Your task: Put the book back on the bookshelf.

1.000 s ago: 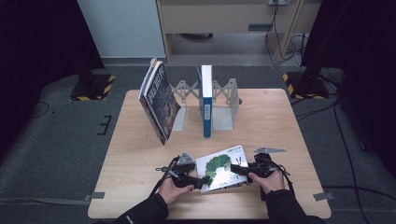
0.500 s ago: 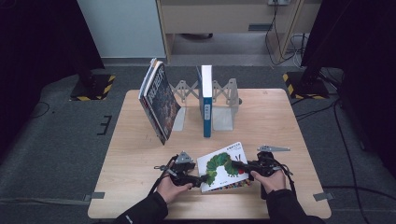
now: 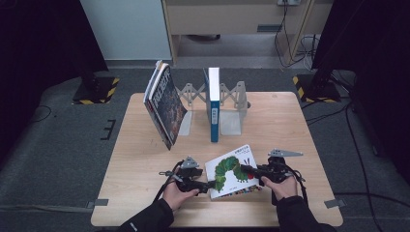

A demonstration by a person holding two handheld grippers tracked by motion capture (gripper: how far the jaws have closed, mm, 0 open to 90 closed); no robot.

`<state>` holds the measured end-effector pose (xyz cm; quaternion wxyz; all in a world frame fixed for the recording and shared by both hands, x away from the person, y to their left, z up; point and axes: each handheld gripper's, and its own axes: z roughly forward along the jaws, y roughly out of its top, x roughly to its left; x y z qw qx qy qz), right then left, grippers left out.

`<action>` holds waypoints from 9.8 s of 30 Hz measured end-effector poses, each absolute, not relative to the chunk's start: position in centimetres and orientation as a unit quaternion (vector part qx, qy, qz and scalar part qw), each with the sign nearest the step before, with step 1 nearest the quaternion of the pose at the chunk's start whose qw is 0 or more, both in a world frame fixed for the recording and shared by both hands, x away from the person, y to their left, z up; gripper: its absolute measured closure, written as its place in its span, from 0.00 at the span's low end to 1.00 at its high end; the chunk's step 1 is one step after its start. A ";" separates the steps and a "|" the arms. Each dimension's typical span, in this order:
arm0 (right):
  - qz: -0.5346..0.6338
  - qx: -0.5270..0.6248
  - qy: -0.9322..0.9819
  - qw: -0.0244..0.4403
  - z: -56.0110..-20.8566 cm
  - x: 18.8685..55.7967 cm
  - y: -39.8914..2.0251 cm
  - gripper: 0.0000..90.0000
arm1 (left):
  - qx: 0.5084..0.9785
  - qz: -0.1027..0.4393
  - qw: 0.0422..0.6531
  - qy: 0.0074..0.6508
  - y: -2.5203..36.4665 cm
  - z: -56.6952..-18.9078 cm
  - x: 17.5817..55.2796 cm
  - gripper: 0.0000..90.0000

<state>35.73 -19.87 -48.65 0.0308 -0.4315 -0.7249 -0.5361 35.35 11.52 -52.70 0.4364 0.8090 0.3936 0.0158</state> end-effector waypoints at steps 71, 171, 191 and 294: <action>-0.447 -0.442 -0.774 -0.075 -50.5 35.5 -19.4 0.41 | 0.785 0.002 0.472 0.401 10.4 -53.9 36.4 0.19; -0.485 -0.434 -0.756 -0.070 -50.8 36.2 -20.0 0.48 | 0.743 -0.051 0.557 0.367 11.3 -50.8 35.5 0.71; -0.440 -0.458 -0.760 -0.138 -50.7 36.5 -22.6 0.37 | 0.743 -0.006 0.563 0.362 11.8 -48.2 35.0 0.83; -0.327 -0.499 -0.776 -0.205 -53.9 37.1 -26.0 0.05 | 0.678 0.239 0.549 0.427 4.4 -44.5 42.7 0.83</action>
